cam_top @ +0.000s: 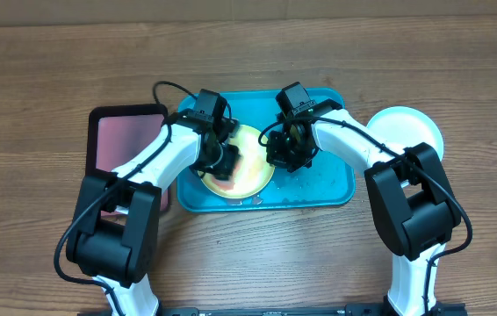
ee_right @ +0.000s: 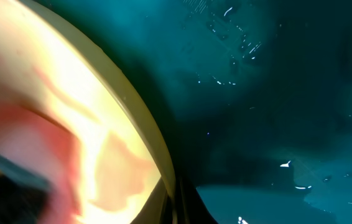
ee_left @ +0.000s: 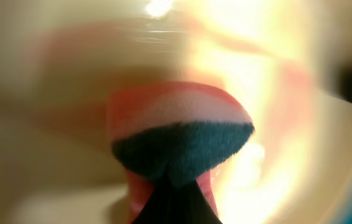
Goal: Clean dirty plates on tray and stack at the side
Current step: 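Scrub the yellow plate with the left-gripper sponge while right holds it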
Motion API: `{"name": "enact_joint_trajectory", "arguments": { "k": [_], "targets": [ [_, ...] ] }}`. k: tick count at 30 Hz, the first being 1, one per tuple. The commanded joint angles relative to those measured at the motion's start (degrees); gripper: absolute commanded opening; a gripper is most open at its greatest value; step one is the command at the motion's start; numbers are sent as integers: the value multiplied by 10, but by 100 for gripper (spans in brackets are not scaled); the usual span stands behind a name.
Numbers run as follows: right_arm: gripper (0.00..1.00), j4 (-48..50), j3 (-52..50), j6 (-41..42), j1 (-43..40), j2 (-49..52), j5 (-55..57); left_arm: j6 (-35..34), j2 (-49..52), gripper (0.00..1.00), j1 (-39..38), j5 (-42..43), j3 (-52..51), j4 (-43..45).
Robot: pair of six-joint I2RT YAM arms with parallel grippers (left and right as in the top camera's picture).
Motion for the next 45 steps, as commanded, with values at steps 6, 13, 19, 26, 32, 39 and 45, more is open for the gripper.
{"name": "enact_joint_trajectory", "arguments": {
  "k": [6,13,19,26,32,39,45],
  "targets": [
    [4,5,2,5,-2,10,15,-11,16,4,-12,38,-13,115],
    [4,5,2,5,-2,10,15,-209,16,4,-12,-347,-2,119],
    [4,6,2,5,-2,10,17,-275,16,4,-13,-423,2,38],
    [4,6,2,5,-2,10,17,-94,16,4,-14,-64,2,4],
    [4,6,2,5,-2,10,16,1,16,4,-14,124,2,35],
    [4,5,2,5,-2,10,16,-83,15,4,-13,-94,86,-14],
    [4,6,2,5,-5,10,14,-168,15,4,-13,-231,247,-144]
  ]
}}
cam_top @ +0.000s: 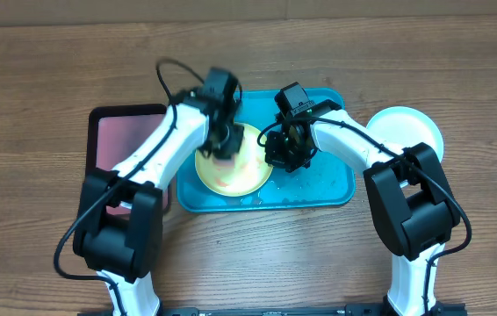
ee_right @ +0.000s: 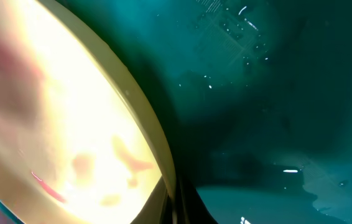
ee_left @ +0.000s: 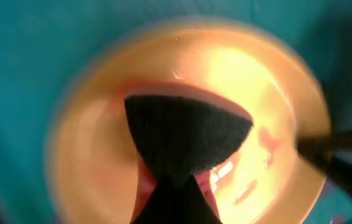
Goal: Clean dirty plates on tray and stack at the side
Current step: 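Scrub the yellow plate with the left-gripper sponge while right holds it, then lift the yellow plate off the tray with the right gripper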
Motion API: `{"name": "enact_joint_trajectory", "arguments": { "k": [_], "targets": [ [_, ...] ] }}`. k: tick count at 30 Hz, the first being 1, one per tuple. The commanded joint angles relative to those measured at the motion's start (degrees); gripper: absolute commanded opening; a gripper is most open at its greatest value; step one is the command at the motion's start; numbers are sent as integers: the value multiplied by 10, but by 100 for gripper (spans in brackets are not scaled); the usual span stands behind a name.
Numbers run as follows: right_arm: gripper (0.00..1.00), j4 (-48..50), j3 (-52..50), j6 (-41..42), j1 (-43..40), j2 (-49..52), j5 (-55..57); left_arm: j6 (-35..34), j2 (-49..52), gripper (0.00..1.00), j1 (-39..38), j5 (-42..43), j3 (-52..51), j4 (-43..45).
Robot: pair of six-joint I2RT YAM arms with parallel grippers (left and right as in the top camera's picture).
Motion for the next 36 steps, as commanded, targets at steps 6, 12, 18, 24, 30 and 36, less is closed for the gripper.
{"name": "enact_joint_trajectory", "arguments": {
  "k": [6,12,18,24,30,36],
  "targets": [
    [4,-5,3,-12,-23,-12,12,-78,-3,4,0,-99,158,-63],
    [4,-27,3,-32,-27,-103,123,-78,-2,4,0,-89,145,-81],
    [4,-90,3,-31,-26,-202,302,-103,-2,4,2,-90,129,-82],
    [4,-148,3,-3,-20,-255,448,-108,-2,4,2,-89,129,-81],
    [4,-177,3,36,40,-288,617,-107,-2,4,2,-89,129,-82],
    [4,-239,3,123,143,-290,841,-107,-2,4,1,-90,128,-81]
  ]
}}
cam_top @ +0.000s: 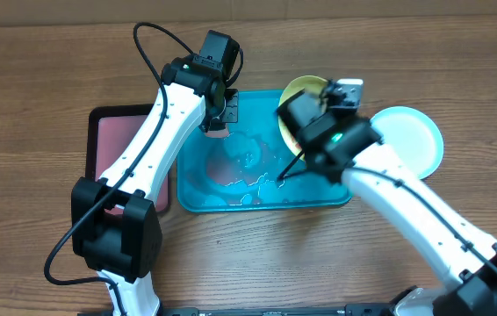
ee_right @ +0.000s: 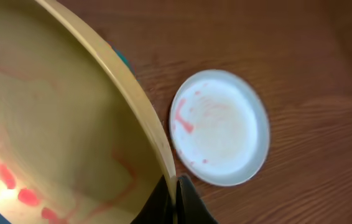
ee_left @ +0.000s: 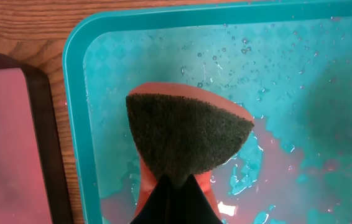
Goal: Clean dirty plates on tray and stack at the side
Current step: 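Lift the yellow plate off the tray with the right gripper, then carry the yellow plate right and stack it on the blue plate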
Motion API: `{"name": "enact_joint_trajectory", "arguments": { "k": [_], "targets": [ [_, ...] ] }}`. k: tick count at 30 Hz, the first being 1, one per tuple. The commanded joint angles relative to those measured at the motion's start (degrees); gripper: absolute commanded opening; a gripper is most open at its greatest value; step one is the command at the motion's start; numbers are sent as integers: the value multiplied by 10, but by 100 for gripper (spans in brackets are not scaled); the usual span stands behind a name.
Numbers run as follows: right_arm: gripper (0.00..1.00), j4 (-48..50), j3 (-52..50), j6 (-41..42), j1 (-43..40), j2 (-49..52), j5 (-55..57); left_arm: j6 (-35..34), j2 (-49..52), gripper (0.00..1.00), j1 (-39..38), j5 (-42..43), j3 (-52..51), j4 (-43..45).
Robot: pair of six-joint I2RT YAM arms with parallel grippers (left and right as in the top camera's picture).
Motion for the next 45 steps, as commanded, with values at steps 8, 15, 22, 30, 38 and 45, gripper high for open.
{"name": "enact_joint_trajectory", "arguments": {
  "k": [8,15,22,30,38,45],
  "targets": [
    [4,-119,6,191,134,-17,296,-12,-2,4,2,-7,-4,0],
    [4,-169,6,224,155,-17,352,-12,-2,4,2,-7,-4,-2],
    [4,-171,6,248,154,-17,345,-12,-2,4,2,-8,-4,-5],
    [4,-170,4,325,123,-16,234,-12,-2,4,1,-8,-4,-6],
    [4,-77,1,226,18,-15,40,-12,-2,4,1,-8,-4,-6],
    [4,92,-11,-56,-118,-15,-316,-12,-2,4,0,-7,-4,-6]
  ]
}}
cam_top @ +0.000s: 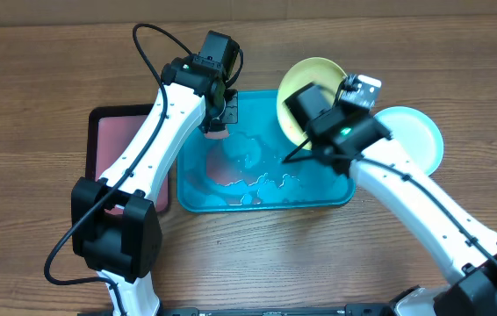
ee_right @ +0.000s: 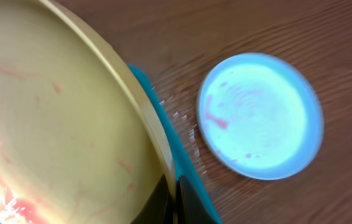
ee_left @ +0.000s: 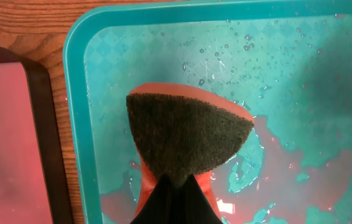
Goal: Clean dirty plates on tray and stack at the side
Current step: 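Carry the yellow plate right and stack it on the blue plate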
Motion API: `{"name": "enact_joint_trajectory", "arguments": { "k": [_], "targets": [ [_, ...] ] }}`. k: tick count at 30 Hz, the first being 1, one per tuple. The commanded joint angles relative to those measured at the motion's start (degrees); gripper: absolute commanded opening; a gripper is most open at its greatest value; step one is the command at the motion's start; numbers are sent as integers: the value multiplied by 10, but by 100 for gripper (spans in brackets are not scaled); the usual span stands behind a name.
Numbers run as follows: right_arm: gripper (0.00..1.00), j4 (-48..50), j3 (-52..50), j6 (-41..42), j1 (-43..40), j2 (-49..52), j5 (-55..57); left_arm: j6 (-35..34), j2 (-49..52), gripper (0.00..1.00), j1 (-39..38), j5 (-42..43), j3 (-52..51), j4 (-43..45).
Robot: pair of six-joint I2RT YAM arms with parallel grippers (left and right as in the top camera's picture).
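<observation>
My right gripper (cam_top: 306, 132) is shut on the rim of a yellow plate (cam_top: 306, 81), which it holds tilted above the teal tray's (cam_top: 336, 195) back right corner. In the right wrist view the yellow plate (ee_right: 58, 118) still carries faint red streaks, and my right gripper (ee_right: 171, 186) pinches its edge. A white plate (cam_top: 414, 132) with red smears lies on the table right of the tray; it shows as the white plate (ee_right: 260, 115) in the right wrist view too. My left gripper (ee_left: 173, 186) is shut on a red sponge (ee_left: 188, 134) with a dark scouring face, over the tray's left part.
Red-tinted water pools on the tray floor (ee_left: 300, 168). A dark-framed red mat (cam_top: 126, 145) lies left of the tray. Bare wooden table (cam_top: 257, 254) surrounds everything.
The right gripper has carried the yellow plate a little further back and right, closer to the white plate. The left gripper and its sponge have stayed in place.
At first the left gripper pressed the sponge on the yellow plate in the tray while the right gripper held its rim. Then the sponge was off the plate. Later the plate was lifted out over the tray's back right corner, where it now hangs.
</observation>
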Motion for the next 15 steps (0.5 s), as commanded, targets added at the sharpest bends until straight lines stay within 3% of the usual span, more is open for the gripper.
{"name": "enact_joint_trajectory", "arguments": {
  "k": [1,7,15],
  "targets": [
    [4,27,-5,-151,-73,-15,-237,-6,-2,4,0,-7,-4,1],
    [4,49,-6,-169,-252,-14,-386,-10,-2,4,-1,-7,-4,1],
    [4,72,-49,-159,-450,36,-399,-10,-2,4,-2,-7,-4,1]
  ]
}}
